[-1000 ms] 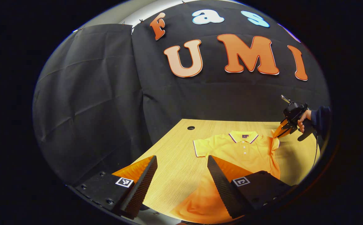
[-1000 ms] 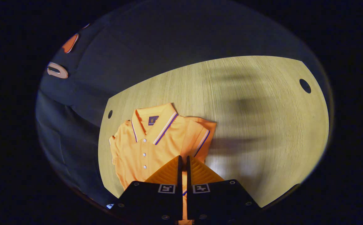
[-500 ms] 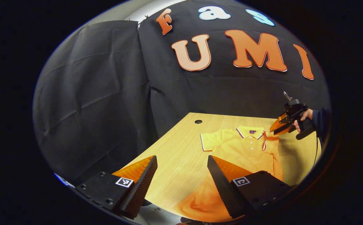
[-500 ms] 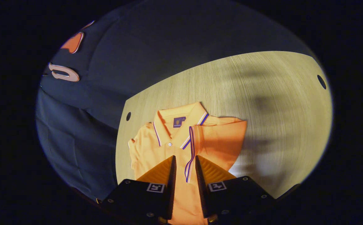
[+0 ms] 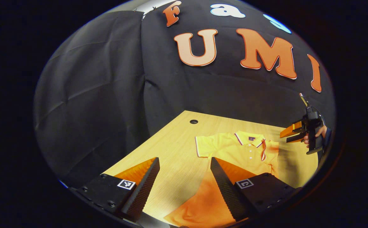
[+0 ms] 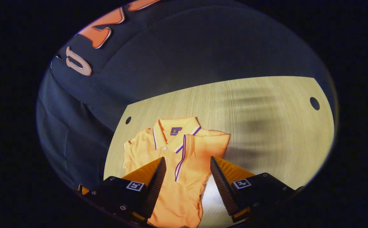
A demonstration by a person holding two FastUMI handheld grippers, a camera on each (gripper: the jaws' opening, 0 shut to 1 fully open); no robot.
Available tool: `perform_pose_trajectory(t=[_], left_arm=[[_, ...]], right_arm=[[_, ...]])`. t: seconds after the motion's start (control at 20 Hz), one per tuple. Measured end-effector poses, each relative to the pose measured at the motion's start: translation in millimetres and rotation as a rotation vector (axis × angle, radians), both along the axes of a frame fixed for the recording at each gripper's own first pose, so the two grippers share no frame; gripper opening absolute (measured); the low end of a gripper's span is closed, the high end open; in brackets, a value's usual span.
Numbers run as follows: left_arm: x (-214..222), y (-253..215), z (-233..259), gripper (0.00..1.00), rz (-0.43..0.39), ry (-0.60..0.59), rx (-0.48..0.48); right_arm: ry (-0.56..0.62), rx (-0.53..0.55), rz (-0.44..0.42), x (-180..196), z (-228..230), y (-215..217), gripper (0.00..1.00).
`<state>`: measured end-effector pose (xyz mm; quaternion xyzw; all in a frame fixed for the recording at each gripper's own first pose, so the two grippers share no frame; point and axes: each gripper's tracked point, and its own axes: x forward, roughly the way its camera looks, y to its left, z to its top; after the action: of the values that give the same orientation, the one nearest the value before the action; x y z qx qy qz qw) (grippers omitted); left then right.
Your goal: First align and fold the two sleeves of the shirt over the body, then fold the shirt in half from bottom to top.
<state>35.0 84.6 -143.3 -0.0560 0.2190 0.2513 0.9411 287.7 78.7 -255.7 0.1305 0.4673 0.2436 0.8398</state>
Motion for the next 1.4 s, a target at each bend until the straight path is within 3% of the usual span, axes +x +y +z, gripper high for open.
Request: perform_pose_trajectory(t=[0.25,0.45,0.8,1.05,1.1,1.15,1.4], left_arm=[[55,9,-20,0.99,-0.124,0.036,-0.066],[92,25,-45,0.99,-0.165,0.125,-0.109],[154,44,-112,0.96,-0.217,0.318,-0.345],[195,54,-167,0.95,-0.221,0.499,-0.402],[201,59,-175,0.92,-0.220,0.522,-0.393],[208,59,-182,0.95,-0.224,0.545,-0.403],[230,62,-204,0.95,-0.235,0.631,-0.401]], right_arm=[[-0.093,-0.040,-0.113,-20,25,-33,0.90],[-0.153,-0.081,-0.178,-43,36,-52,0.90],[-0.215,-0.119,-0.276,-89,57,-63,0.90],[-0.321,-0.165,-0.357,-117,77,-68,0.90],[-0.338,-0.189,-0.367,-123,79,-70,0.90],[-0.350,-0.214,-0.373,-131,78,-72,0.91],[-0.377,-0.263,-0.425,-161,89,-71,0.92]])
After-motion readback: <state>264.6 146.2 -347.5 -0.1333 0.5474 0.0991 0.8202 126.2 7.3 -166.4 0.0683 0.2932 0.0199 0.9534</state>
